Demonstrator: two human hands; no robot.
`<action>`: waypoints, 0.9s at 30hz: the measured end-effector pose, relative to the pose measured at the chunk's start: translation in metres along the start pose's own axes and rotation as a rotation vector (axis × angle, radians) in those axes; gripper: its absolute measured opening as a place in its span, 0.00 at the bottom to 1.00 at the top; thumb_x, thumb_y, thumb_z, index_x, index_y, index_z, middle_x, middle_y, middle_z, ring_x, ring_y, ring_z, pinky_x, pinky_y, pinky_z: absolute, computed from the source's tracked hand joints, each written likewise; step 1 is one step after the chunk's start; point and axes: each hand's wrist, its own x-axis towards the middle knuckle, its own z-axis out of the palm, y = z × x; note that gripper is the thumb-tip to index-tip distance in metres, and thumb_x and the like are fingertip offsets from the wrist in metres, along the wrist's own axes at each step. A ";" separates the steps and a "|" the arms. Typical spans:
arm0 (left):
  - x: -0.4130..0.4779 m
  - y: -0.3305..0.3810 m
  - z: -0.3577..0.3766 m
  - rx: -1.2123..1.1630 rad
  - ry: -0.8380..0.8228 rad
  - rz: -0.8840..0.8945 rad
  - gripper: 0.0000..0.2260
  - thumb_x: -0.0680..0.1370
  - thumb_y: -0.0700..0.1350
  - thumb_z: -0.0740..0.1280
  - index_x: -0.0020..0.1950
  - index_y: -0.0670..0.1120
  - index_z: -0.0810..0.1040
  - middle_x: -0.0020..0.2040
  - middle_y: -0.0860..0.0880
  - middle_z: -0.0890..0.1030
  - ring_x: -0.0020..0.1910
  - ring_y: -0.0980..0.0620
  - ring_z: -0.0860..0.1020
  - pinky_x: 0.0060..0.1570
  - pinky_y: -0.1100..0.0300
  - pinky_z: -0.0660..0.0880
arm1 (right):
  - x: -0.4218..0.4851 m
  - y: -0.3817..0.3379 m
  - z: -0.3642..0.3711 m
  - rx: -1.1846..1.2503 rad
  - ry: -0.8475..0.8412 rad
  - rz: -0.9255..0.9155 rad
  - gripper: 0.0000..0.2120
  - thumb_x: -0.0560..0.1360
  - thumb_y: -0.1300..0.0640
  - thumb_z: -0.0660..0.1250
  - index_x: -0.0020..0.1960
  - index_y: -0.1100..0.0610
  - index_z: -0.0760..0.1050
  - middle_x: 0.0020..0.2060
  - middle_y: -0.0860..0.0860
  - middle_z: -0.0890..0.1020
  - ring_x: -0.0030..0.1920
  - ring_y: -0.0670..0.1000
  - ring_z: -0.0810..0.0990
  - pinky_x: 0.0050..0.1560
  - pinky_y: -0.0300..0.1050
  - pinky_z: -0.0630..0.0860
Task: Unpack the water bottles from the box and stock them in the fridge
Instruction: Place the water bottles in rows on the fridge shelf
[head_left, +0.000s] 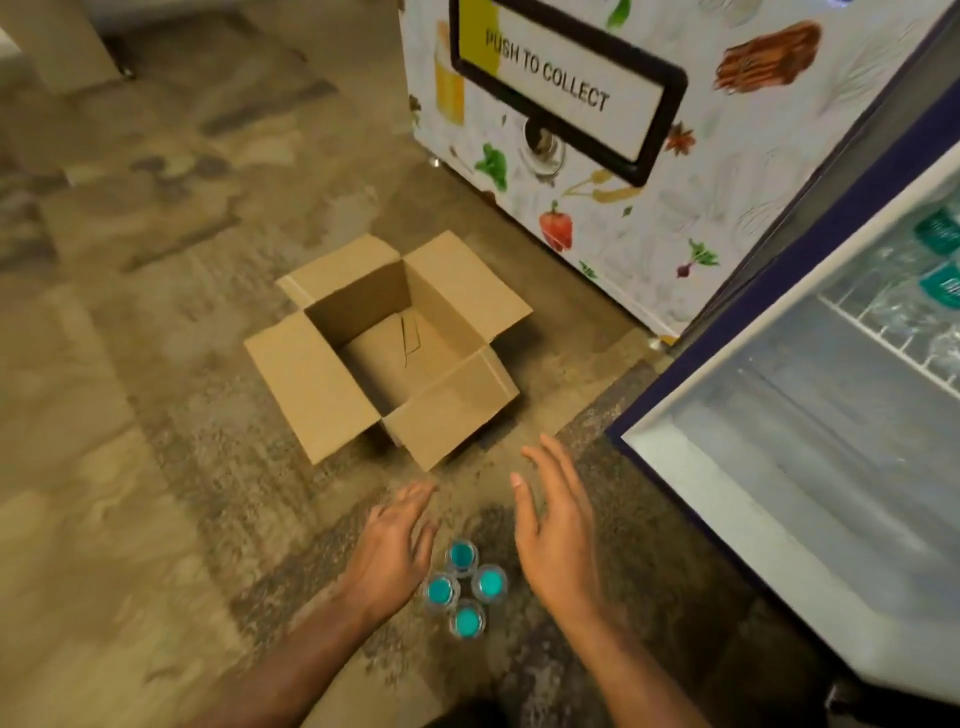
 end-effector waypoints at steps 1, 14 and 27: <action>-0.002 -0.004 0.005 0.008 -0.083 -0.026 0.24 0.85 0.51 0.64 0.81 0.54 0.65 0.79 0.52 0.69 0.77 0.52 0.68 0.77 0.50 0.64 | -0.004 0.010 0.008 -0.020 -0.034 0.016 0.20 0.81 0.48 0.59 0.72 0.51 0.69 0.75 0.47 0.65 0.75 0.46 0.63 0.68 0.38 0.67; 0.010 -0.028 0.068 0.007 -0.444 -0.163 0.27 0.82 0.49 0.70 0.80 0.54 0.66 0.78 0.50 0.72 0.74 0.49 0.73 0.72 0.52 0.71 | -0.068 0.100 0.092 -0.121 -0.479 0.405 0.30 0.78 0.49 0.67 0.76 0.49 0.60 0.72 0.46 0.70 0.69 0.48 0.71 0.67 0.49 0.72; 0.035 -0.039 0.093 -0.045 -0.445 -0.228 0.25 0.77 0.47 0.76 0.73 0.57 0.76 0.72 0.56 0.78 0.65 0.54 0.79 0.63 0.57 0.77 | -0.079 0.129 0.132 -0.014 -0.362 0.435 0.23 0.75 0.58 0.71 0.68 0.46 0.72 0.61 0.39 0.78 0.57 0.41 0.78 0.58 0.41 0.78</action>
